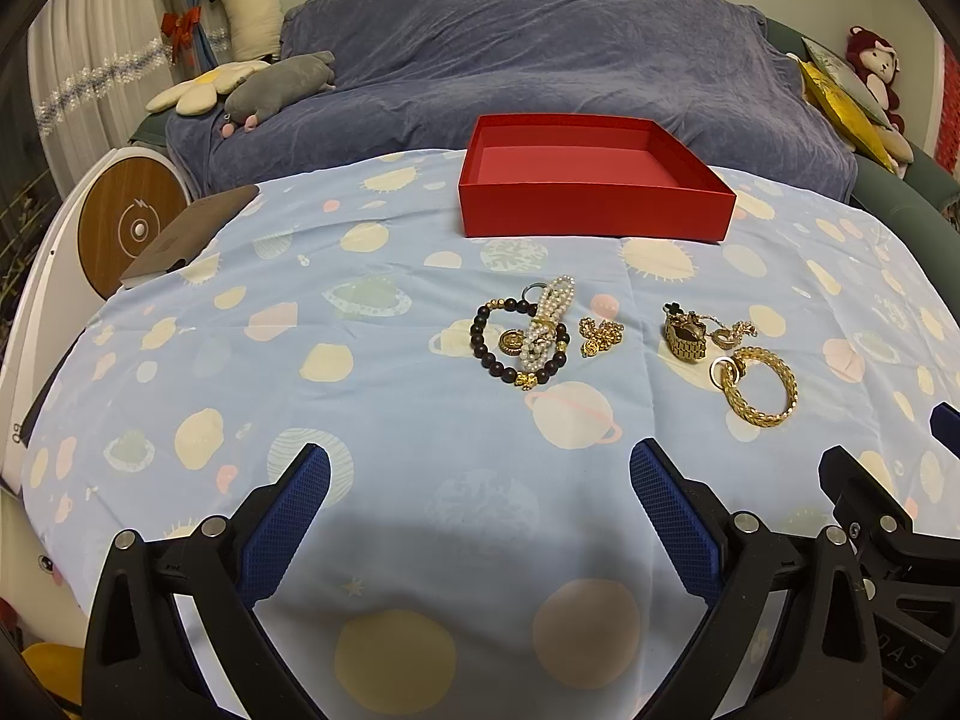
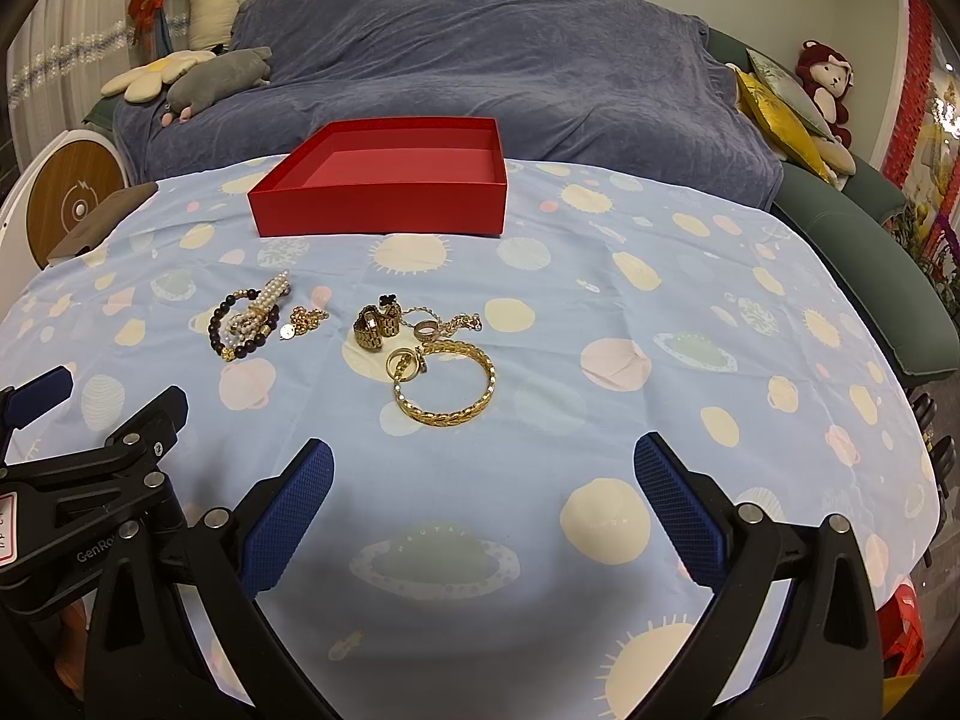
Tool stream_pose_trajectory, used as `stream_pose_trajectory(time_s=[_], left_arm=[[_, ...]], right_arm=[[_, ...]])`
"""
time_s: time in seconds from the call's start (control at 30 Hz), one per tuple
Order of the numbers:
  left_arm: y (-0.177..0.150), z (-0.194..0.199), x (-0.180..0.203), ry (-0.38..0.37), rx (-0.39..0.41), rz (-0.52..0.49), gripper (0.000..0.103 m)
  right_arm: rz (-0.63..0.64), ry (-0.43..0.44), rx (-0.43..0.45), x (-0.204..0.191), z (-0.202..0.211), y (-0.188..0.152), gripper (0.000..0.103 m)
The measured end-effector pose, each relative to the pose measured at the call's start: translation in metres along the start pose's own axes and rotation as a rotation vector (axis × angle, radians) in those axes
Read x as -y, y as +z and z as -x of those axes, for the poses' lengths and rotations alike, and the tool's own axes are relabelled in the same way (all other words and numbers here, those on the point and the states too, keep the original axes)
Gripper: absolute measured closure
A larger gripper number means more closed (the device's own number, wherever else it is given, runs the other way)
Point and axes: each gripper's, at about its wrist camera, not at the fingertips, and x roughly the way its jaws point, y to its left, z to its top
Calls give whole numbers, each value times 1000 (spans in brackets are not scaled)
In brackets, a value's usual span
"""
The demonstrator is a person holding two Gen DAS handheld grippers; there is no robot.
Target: Organize jewelry
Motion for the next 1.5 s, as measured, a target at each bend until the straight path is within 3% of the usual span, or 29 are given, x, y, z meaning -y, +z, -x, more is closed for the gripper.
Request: stream_pose_trajectory(time_s=[1.5], left_arm=[[-2,-1,3,-5,-7,0,5]], right_arm=[[-6,4,-2,2,-1,-1,5]])
